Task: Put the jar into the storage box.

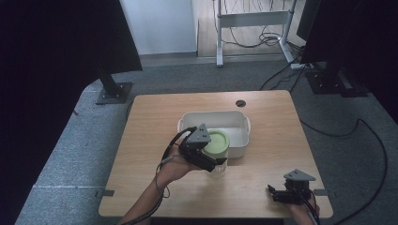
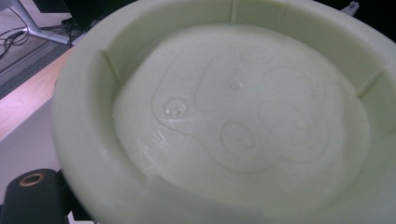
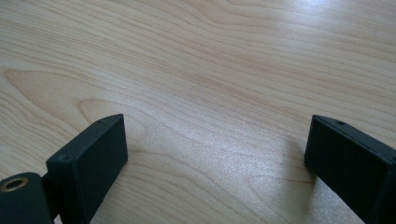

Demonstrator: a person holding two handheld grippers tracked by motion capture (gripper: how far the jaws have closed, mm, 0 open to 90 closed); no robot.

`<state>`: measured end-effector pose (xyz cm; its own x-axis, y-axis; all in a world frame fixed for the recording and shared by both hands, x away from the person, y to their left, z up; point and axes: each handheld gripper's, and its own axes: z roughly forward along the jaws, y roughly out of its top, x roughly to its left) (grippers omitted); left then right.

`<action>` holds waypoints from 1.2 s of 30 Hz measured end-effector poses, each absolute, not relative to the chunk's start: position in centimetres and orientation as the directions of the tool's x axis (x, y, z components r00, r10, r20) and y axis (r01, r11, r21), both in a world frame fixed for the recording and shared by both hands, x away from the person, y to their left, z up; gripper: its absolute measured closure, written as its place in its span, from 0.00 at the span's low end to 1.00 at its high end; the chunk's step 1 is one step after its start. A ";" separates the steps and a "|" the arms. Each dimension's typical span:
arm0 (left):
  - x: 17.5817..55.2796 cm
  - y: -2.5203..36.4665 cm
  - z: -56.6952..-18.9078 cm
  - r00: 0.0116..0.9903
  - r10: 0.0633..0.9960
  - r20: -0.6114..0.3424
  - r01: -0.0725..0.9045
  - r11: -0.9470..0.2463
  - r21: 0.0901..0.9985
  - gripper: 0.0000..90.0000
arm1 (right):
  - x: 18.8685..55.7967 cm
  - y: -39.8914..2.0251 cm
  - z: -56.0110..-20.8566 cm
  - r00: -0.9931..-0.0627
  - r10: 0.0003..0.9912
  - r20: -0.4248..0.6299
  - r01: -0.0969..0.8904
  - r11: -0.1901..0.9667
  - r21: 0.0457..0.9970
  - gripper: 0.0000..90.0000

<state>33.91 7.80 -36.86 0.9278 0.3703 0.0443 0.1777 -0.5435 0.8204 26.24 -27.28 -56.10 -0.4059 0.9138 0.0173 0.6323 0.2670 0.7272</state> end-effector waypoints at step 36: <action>37.9 9.3 -31.9 0.902 0.429 0.039 0.199 -0.495 0.846 0.13 | 26.2 -27.3 -56.1 -0.406 0.914 0.018 0.633 0.266 0.727 0.06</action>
